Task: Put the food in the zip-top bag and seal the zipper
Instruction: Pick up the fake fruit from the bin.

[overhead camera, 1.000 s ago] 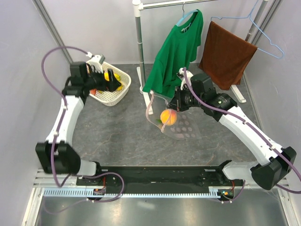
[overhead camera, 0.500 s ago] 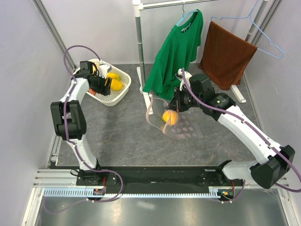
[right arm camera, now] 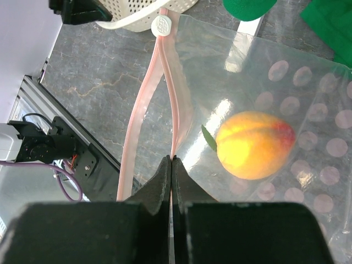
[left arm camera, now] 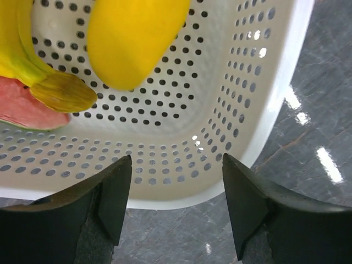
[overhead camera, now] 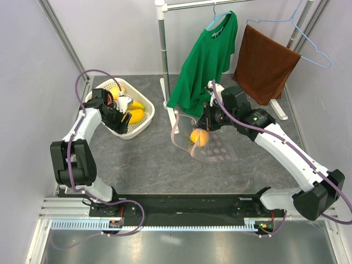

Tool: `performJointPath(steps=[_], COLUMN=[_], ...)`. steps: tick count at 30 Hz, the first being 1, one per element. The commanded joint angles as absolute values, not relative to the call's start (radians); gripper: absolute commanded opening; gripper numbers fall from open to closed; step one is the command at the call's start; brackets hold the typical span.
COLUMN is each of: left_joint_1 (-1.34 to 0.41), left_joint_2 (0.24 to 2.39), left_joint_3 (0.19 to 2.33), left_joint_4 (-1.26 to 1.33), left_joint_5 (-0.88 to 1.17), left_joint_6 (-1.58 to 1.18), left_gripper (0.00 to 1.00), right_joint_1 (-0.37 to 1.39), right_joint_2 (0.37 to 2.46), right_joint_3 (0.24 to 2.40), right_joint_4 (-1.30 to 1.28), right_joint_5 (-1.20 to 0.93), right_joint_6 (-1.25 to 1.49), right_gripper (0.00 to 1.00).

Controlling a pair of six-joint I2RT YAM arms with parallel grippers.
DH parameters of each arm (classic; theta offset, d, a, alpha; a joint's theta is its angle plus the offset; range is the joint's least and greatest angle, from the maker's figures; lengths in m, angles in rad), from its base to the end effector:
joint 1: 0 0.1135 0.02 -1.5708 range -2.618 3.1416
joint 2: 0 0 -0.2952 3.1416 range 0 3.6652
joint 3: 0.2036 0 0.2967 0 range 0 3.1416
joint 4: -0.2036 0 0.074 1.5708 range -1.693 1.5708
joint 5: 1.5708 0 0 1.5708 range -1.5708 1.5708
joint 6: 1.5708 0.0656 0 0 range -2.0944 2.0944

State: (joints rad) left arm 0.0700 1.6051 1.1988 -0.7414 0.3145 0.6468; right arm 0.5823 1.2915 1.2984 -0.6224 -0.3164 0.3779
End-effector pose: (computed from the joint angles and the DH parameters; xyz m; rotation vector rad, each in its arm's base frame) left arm 0.3772 0.0061 0.2244 0.8345 2.4978 -0.1925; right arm 0.2728 0.2041 0.3805 -0.4208 2.2537 0.8695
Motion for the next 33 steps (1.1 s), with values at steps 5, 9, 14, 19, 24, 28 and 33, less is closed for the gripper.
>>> performJointPath(steps=[5, 9, 14, 19, 24, 28, 33], left_joint_1=[0.066, 0.051, 0.049, 0.040, 0.009, -0.038, -0.083], left_joint_2=[1.557, 1.632, 1.841, 1.971, 1.999, 2.020, 2.054], left_joint_3=[1.361, 1.429, 1.652, 1.759, 1.717, 1.661, 1.638], left_joint_4=[-0.753, -0.767, -0.890, -0.871, -0.831, -0.781, -0.756], left_joint_5=[0.614, 0.643, 0.531, 0.437, 0.391, 0.316, 0.269], left_joint_6=[0.448, 0.710, 0.845, 0.727, 0.770, 0.787, 0.787], left_gripper=[0.84, 0.94, 0.88, 0.85, 0.85, 0.85, 0.85], right_joint_1=[0.580, 0.580, 0.581, 0.580, 0.580, 0.581, 0.577], right_joint_2=[1.289, 1.284, 1.289, 1.289, 1.295, 1.298, 1.302], right_joint_3=[1.287, 1.282, 1.275, 1.269, 1.270, 1.276, 1.276], right_joint_4=[-0.609, -0.618, -0.615, -0.615, -0.617, -0.627, -0.633], right_joint_5=[-0.304, -0.307, -0.319, -0.327, -0.345, -0.316, -0.316], right_joint_6=[0.365, 0.356, 0.359, 0.347, 0.331, 0.336, 0.364], right_gripper=[0.00, 0.00, 0.00, 0.00, 0.00, 0.00, 0.00])
